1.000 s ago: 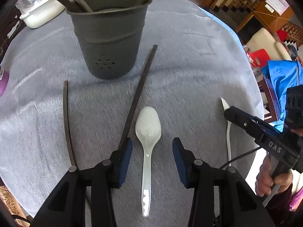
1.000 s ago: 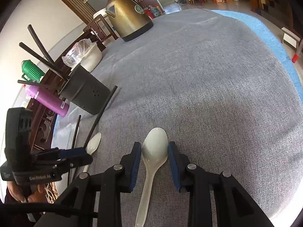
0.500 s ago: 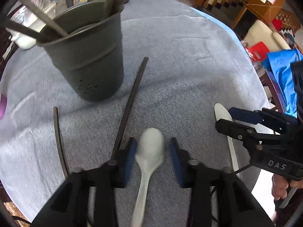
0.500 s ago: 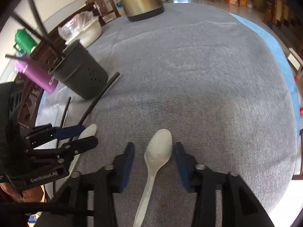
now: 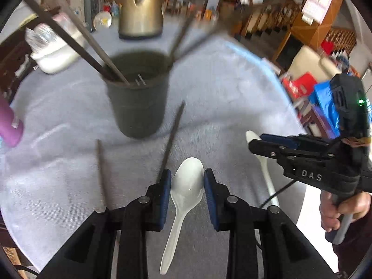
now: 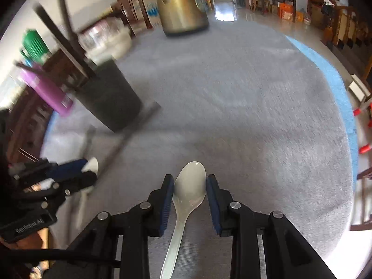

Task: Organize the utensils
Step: 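Lift the white spoon upright with the right gripper, then carry the spoon above the dark green cup with the right gripper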

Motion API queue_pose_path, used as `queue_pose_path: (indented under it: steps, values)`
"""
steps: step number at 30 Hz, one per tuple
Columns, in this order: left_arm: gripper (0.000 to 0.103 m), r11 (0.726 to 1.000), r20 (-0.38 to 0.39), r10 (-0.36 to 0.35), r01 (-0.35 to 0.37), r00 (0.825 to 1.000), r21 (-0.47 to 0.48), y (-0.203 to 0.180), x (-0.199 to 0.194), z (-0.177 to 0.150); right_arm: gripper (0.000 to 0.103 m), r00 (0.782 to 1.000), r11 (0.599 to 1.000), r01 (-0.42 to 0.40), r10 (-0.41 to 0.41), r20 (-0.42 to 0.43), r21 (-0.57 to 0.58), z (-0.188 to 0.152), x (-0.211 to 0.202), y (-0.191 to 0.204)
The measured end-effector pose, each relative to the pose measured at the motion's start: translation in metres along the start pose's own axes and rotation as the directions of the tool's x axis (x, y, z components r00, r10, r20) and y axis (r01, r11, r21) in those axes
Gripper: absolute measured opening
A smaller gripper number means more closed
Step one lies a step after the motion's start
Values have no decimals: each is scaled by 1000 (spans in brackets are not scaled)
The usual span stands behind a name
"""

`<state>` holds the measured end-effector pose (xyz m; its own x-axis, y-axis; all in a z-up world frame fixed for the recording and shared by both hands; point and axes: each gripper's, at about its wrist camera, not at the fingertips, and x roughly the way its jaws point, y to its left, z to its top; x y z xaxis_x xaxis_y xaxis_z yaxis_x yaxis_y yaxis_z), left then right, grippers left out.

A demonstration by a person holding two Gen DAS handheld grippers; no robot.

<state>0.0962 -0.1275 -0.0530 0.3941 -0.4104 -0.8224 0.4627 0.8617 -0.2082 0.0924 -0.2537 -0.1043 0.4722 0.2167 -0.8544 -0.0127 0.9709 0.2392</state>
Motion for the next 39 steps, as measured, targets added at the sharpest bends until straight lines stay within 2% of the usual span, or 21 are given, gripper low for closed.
queue_pose_path:
  steps: [5, 8, 10, 13, 14, 15, 17, 19, 20, 21, 24, 25, 26, 28, 30, 34, 37, 39]
  values:
    - [30, 999, 165, -7, 13, 986, -38, 20, -67, -2, 31, 984, 994, -110, 112, 141, -26, 11, -33, 27]
    - [30, 997, 260, 7, 15, 966, -81, 36, -103, -1, 31, 957, 983, -172, 183, 227, -65, 17, -54, 48]
    - [30, 994, 308, 16, 18, 951, -108, 48, -124, 0, 31, 927, 971, -214, 237, 290, -110, 22, -70, 68]
    - [30, 987, 402, 24, 42, 915, -154, 70, -158, 9, 31, 883, 959, -229, 277, 378, -169, 33, -89, 93]
    - [30, 986, 422, 23, 50, 906, -162, 74, -164, 12, 31, 876, 959, -222, 275, 397, -175, 34, -95, 100]
    - [30, 983, 458, 18, 69, 889, -172, 81, -174, 20, 31, 863, 960, -216, 274, 425, -180, 41, -98, 107]
    - [30, 978, 502, 8, 98, 865, -185, 90, -188, 33, 31, 842, 960, -214, 276, 463, -182, 54, -100, 115]
    - [30, 970, 539, -12, 140, 843, -197, 99, -199, 45, 31, 826, 967, -186, 250, 505, -175, 68, -99, 125]
    - [30, 964, 563, -23, 167, 826, -206, 101, -204, 52, 31, 817, 969, -171, 240, 524, -178, 75, -97, 131]
    - [30, 959, 586, -35, 193, 809, -209, 102, -207, 59, 31, 801, 973, -146, 223, 555, -181, 82, -96, 138]
    - [30, 946, 635, -43, 236, 771, -222, 100, -213, 76, 31, 776, 980, -96, 184, 604, -175, 98, -93, 143]
    - [30, 941, 660, -45, 254, 750, -224, 98, -212, 83, 31, 773, 981, -93, 180, 608, -171, 102, -91, 143]
    - [30, 938, 674, -38, 258, 737, -230, 95, -209, 89, 31, 768, 983, -90, 169, 618, -157, 109, -88, 143]
    - [30, 934, 689, -24, 263, 724, -244, 92, -203, 99, 31, 753, 987, -77, 151, 640, -142, 114, -85, 139]
    - [30, 932, 688, -10, 256, 726, -257, 88, -190, 108, 31, 745, 990, -50, 123, 656, -129, 121, -79, 134]
    - [30, 927, 665, 36, 224, 746, -302, 82, -153, 123, 31, 744, 993, -18, 89, 663, -113, 133, -69, 125]
    - [30, 907, 626, 41, 234, 779, -351, 83, -122, 131, 31, 745, 994, -3, 75, 663, -110, 138, -65, 120]
    - [30, 905, 610, 43, 229, 791, -360, 81, -112, 131, 31, 746, 994, 15, 61, 663, -108, 141, -63, 118]
